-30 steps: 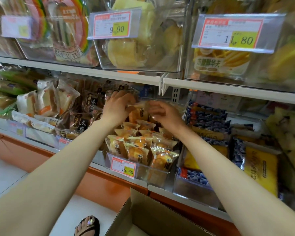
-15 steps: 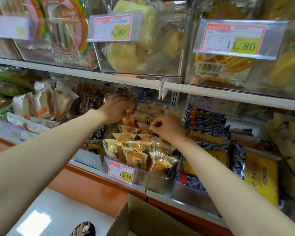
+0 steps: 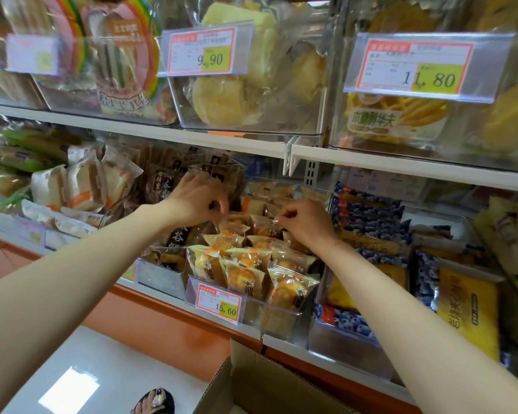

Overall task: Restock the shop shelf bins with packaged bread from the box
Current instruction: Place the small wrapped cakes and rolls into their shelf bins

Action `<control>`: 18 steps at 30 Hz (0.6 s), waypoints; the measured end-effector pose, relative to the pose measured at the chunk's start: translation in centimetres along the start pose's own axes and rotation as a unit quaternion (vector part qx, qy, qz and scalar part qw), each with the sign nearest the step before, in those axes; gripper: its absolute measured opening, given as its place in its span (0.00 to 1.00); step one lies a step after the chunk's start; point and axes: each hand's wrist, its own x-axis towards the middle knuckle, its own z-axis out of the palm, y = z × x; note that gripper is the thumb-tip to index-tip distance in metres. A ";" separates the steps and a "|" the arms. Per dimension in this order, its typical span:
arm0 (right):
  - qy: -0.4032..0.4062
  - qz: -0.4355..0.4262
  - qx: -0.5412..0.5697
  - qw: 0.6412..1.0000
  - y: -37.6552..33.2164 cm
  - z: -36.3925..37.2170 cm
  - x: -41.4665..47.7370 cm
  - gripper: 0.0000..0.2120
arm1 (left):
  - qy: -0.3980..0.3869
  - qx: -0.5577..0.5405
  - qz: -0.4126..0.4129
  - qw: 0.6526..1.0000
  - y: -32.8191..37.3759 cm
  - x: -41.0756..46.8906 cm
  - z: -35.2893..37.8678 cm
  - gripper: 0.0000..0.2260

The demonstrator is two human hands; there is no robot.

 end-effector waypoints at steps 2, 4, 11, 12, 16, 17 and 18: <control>0.001 -0.001 -0.005 1.000 -0.1 0.1 0.0 0.07 | -0.043 0.054 0.016 0.998 0.4 -0.5 0.7 0.08; 0.012 -0.007 -0.010 1.000 -0.2 0.1 -0.1 0.08 | -0.019 0.049 0.009 0.999 0.5 -0.4 1.0 0.05; 0.034 -0.016 -0.014 0.999 -0.4 -0.1 -0.6 0.07 | 0.069 -0.040 -0.088 0.993 -0.1 -0.1 0.4 0.03; 0.027 -0.013 -0.013 0.999 -0.3 -0.1 -0.5 0.07 | 0.072 -0.043 -0.090 0.992 0.1 -0.2 0.6 0.03; -0.001 -0.009 -0.019 1.000 -0.3 -0.3 0.0 0.07 | 0.040 -0.024 -0.028 0.998 0.4 -0.2 1.7 0.04; -0.004 -0.008 -0.021 1.000 -0.2 -0.3 0.1 0.07 | 0.029 -0.011 -0.010 0.999 0.5 -0.2 1.9 0.04; -0.009 -0.007 -0.019 1.000 -0.2 -0.3 0.1 0.07 | 0.021 0.001 -0.001 1.000 0.6 -0.2 2.1 0.05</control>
